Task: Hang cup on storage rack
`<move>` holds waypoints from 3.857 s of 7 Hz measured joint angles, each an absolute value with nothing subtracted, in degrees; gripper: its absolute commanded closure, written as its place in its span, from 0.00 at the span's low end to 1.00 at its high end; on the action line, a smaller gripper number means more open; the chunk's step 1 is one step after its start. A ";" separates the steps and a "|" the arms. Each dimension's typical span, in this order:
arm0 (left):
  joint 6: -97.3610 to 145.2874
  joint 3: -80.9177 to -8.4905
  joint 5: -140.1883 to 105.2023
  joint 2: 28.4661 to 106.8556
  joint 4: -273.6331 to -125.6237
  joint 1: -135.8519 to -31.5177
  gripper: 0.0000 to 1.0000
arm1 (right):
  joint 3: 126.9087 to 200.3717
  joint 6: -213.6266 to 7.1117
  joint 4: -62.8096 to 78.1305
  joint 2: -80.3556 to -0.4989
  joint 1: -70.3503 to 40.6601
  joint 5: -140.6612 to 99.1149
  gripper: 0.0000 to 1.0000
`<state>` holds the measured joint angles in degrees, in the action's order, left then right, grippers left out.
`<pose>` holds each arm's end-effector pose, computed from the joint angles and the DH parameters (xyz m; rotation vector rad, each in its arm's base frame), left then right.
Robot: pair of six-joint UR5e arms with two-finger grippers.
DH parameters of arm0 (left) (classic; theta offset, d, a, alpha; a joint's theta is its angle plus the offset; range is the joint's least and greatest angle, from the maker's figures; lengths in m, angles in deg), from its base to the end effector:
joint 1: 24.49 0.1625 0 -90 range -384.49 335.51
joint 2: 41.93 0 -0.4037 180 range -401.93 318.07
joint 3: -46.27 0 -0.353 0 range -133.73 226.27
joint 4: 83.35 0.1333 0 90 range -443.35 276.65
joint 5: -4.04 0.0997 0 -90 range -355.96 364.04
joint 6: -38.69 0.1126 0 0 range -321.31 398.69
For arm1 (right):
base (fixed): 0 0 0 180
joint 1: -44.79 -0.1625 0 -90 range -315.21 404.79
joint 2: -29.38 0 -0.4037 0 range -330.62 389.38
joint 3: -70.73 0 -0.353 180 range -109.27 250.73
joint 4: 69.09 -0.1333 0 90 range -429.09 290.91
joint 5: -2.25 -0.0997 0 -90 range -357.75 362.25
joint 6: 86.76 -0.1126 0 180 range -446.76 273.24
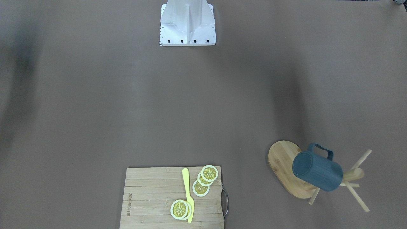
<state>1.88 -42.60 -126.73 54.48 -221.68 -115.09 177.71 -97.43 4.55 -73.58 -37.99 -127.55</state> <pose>-0.0653 -0.5237 0.5015 0.6445 0.9015 -0.2524 0.0123 -0.3898 0.5775 0.2301 -0.7315 -0.0663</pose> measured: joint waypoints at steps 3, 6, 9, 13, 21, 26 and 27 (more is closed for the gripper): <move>11.93 -48.62 -135.98 53.46 -200.58 -117.29 0.03 | 177.37 -96.92 4.50 -74.38 -38.58 -127.08 0.00; 22.63 -51.71 -136.16 48.28 -187.50 -116.17 0.03 | 177.17 -96.84 4.55 -75.08 -38.77 -126.96 0.00; 33.17 -52.64 -135.32 42.59 -179.64 -114.46 0.02 | 175.20 -96.49 4.75 -75.06 -38.89 -126.98 0.00; 36.79 -54.33 -129.71 38.06 -176.74 -113.62 0.02 | 174.18 -96.43 14.42 -71.52 -39.47 -127.74 0.00; 36.61 -54.54 -133.20 39.70 -175.37 -113.44 0.02 | 171.15 -96.49 20.61 -66.85 -39.41 -129.34 0.00; 36.42 -54.09 -133.01 40.46 -175.16 -113.43 0.02 | 171.24 -92.14 20.95 -67.07 -39.41 -129.94 0.00; 36.41 -53.89 -132.76 40.25 -175.05 -113.47 0.02 | 171.23 -91.81 20.98 -66.97 -39.38 -129.97 0.00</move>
<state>36.41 -53.89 -132.76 40.25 -175.05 -113.47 171.23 -91.81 20.98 -66.97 -39.38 -129.97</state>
